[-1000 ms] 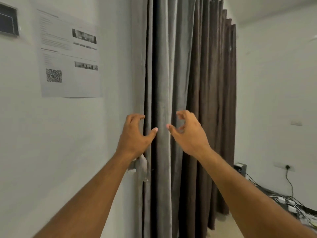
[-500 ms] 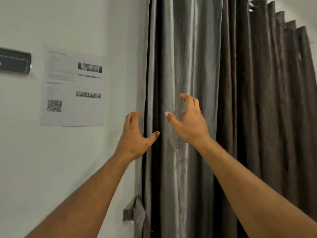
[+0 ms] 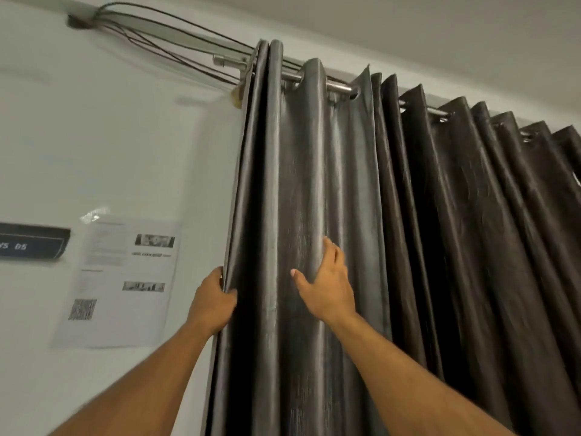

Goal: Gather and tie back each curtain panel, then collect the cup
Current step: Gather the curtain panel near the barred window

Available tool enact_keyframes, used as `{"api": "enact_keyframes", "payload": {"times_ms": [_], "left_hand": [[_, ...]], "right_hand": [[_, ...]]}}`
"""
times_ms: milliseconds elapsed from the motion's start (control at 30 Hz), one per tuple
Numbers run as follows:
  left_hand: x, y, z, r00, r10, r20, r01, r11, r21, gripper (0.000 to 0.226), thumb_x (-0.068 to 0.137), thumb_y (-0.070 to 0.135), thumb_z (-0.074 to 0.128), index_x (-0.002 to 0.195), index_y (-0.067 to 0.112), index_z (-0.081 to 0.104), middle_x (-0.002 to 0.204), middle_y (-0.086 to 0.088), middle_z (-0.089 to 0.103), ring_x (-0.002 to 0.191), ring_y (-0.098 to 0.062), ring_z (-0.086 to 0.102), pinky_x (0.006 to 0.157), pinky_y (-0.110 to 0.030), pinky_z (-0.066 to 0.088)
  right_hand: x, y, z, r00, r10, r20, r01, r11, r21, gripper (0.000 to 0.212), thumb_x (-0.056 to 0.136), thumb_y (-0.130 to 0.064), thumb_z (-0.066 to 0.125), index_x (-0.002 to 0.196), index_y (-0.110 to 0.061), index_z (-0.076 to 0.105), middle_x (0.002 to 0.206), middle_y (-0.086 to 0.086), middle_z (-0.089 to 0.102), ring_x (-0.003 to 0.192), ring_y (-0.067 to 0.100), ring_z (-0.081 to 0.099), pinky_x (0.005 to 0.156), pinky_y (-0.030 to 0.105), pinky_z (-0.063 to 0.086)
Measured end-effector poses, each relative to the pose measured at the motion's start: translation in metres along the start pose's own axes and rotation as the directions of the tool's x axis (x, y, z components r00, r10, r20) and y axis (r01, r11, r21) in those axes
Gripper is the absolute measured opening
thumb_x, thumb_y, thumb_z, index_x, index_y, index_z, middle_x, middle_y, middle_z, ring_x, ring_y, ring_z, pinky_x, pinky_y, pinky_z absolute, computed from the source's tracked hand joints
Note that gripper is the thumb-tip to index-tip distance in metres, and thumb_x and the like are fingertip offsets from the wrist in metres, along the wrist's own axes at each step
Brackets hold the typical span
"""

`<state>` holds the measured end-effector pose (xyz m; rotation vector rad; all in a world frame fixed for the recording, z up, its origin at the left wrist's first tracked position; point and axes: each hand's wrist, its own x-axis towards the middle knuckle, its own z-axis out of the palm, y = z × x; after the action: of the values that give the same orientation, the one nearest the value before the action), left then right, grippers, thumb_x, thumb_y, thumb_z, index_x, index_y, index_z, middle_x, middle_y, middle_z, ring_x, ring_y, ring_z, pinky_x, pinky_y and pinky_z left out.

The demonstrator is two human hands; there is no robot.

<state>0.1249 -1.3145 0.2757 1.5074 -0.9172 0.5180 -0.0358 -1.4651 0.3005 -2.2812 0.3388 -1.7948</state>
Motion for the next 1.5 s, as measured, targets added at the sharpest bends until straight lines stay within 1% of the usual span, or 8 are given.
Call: {"api": "enact_keyframes", "payload": {"times_ms": [200,333,500,700,833,1167,1233,1500], "left_hand": [[-0.011,0.031,-0.001,0.993,0.114,-0.015,-0.114,0.993,-0.023,0.047,0.100,0.001,0.050,0.145,0.013,0.052,0.131,-0.009,0.066,0.115,-0.029,0.065,0.102,-0.041,0.053],[-0.007,0.035,-0.005,0.989,0.144,0.044,-0.143,0.990,-0.018,0.057,0.104,0.005,0.045,0.159,0.019,0.034,0.155,-0.003,0.049,0.141,-0.025,0.048,0.120,-0.044,0.038],[-0.005,0.029,-0.009,0.989,0.134,0.054,-0.130,0.988,-0.080,0.054,0.109,0.014,0.038,0.161,0.025,0.028,0.161,0.002,0.042,0.146,-0.019,0.041,0.122,-0.037,0.031],[-0.001,0.019,-0.019,0.989,0.150,0.016,-0.146,0.979,-0.140,0.049,0.111,0.019,0.035,0.159,0.029,0.034,0.158,0.007,0.045,0.145,-0.013,0.041,0.119,-0.030,0.028],[0.002,0.011,-0.024,0.989,0.143,0.022,-0.137,0.974,-0.181,0.046,0.112,0.028,0.033,0.158,0.036,0.036,0.157,0.014,0.045,0.145,-0.008,0.039,0.122,-0.031,0.027],[0.014,0.014,-0.046,0.987,0.127,0.100,-0.078,0.915,-0.396,0.086,0.084,0.064,0.061,0.159,0.041,0.026,0.138,0.024,0.062,0.122,0.001,0.060,0.103,-0.033,0.053],[0.016,0.012,-0.049,0.979,0.165,0.119,-0.104,0.909,-0.403,0.093,0.080,0.055,0.077,0.157,0.044,0.026,0.109,0.027,0.074,0.100,0.008,0.069,0.078,-0.015,0.056],[0.019,0.020,-0.020,0.985,0.164,-0.045,-0.170,0.957,-0.236,0.058,0.088,0.025,0.081,0.138,0.036,0.053,0.117,0.013,0.070,0.107,-0.013,0.069,0.089,-0.031,0.055]], "right_hand": [[0.015,-0.002,0.012,0.944,0.315,0.104,-0.328,0.929,0.168,0.121,0.088,-0.051,0.075,0.163,-0.019,-0.014,0.173,0.011,-0.007,0.159,0.031,0.002,0.127,0.052,0.019],[0.021,-0.011,0.019,0.876,0.443,0.193,-0.482,0.828,0.286,0.116,0.092,-0.046,0.073,0.162,-0.014,-0.013,0.168,0.019,0.022,0.156,0.038,0.020,0.124,0.056,0.024],[0.035,-0.037,0.022,0.909,0.355,0.218,-0.413,0.833,0.368,0.086,0.101,-0.009,0.060,0.164,-0.016,0.001,0.156,0.022,0.043,0.130,0.036,0.057,0.109,0.049,0.050],[0.048,-0.052,0.046,0.937,0.345,0.063,-0.350,0.932,0.100,0.086,0.100,-0.029,0.064,0.163,-0.011,0.010,0.159,0.017,0.028,0.139,0.035,0.044,0.107,0.045,0.044],[0.053,-0.043,0.056,0.937,0.344,-0.062,-0.330,0.928,0.170,0.040,0.103,-0.013,0.046,0.142,-0.008,0.046,0.126,0.012,0.063,0.112,0.032,0.063,0.091,0.038,0.049],[0.073,-0.109,0.084,0.987,0.010,0.158,-0.069,0.926,0.372,0.024,0.094,-0.010,0.066,0.117,-0.009,0.071,0.114,0.015,0.072,0.104,0.031,0.070,0.092,0.046,0.059],[0.080,-0.117,0.081,0.976,0.003,0.218,-0.092,0.912,0.400,0.026,0.095,-0.004,0.062,0.119,-0.005,0.071,0.116,0.016,0.074,0.106,0.032,0.070,0.095,0.045,0.058],[0.099,-0.135,0.036,0.884,-0.117,0.453,-0.080,0.916,0.393,0.033,0.099,-0.002,0.051,0.128,0.000,0.066,0.124,0.009,0.069,0.105,0.022,0.064,0.079,0.017,0.052]]}}
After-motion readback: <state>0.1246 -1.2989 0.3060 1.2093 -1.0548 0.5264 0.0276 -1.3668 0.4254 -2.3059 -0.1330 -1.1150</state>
